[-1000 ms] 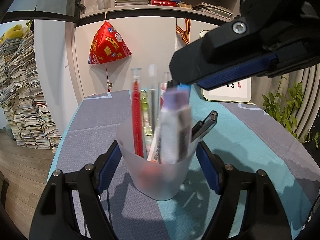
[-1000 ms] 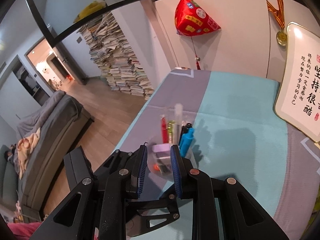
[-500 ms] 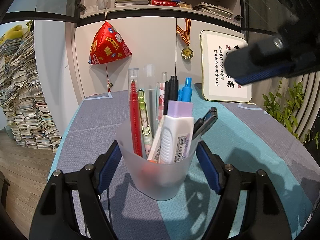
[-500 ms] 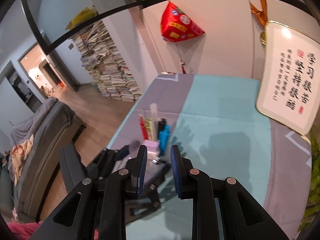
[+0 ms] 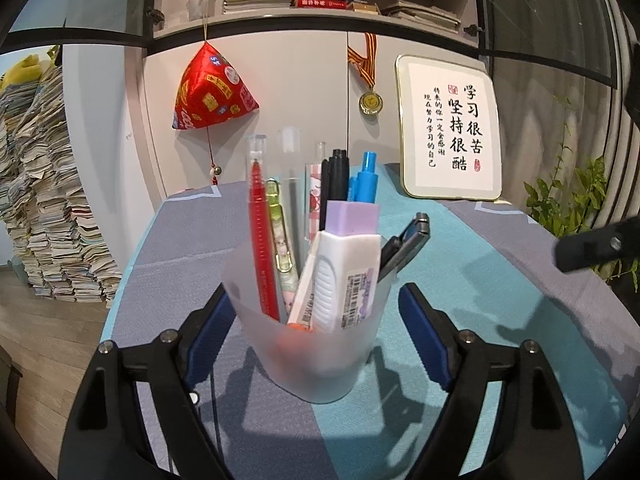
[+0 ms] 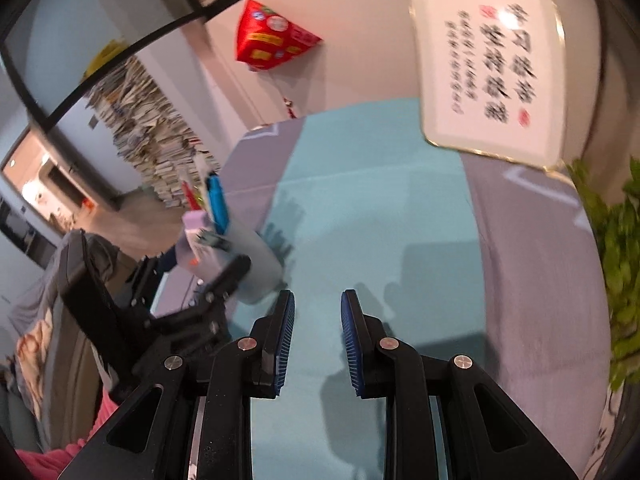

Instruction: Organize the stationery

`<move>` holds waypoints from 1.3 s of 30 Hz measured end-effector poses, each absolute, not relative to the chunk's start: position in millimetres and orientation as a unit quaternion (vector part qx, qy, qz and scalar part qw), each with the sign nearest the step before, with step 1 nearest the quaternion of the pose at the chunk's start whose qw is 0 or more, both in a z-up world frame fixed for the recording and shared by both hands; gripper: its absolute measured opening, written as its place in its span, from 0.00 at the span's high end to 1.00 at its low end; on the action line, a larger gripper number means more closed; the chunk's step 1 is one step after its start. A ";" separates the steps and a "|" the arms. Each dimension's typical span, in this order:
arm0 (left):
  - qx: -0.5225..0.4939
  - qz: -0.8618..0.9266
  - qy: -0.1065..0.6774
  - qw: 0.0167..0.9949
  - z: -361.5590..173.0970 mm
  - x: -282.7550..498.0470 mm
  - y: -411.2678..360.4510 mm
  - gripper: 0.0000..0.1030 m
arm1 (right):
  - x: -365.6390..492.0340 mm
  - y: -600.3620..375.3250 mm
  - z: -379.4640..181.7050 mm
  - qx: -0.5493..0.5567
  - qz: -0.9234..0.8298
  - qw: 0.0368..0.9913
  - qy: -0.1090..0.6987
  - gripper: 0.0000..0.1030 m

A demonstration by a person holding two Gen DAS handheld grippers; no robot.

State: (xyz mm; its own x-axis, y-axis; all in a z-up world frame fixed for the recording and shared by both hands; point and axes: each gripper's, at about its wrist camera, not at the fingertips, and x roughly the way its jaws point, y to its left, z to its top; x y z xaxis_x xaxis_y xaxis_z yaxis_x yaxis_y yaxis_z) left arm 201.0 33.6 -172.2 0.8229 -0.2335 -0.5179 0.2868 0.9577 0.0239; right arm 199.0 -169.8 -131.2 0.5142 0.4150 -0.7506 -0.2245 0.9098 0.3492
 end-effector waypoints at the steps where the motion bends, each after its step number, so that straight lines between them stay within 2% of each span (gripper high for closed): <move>1: 0.053 -0.135 0.267 0.953 -172.8 203.3 32.8 0.20 | 196.7 -173.1 -132.1 0.106 0.181 0.864 0.457 0.76; 3: 0.056 -0.124 0.266 0.954 -172.7 206.9 31.0 0.27 | 192.3 -180.3 -132.4 0.112 0.175 0.866 0.455 0.76; 7: 0.057 -0.111 0.259 0.958 -171.9 207.5 30.1 0.29 | 184.8 -191.0 -132.4 0.124 0.171 0.868 0.450 0.76; 17: 0.075 -0.104 0.254 0.959 -163.6 207.0 -3.3 0.29 | 183.0 -214.2 -144.9 0.129 0.146 0.871 0.451 0.76; 28: 0.071 -0.127 0.275 0.950 -164.2 238.6 -64.5 0.29 | 196.0 -242.0 -161.3 0.069 0.036 0.904 0.420 0.76; 39: 0.076 -0.123 0.277 0.950 -168.2 239.2 -73.8 0.27 | 203.5 -233.5 -163.6 0.053 0.049 0.909 0.410 0.76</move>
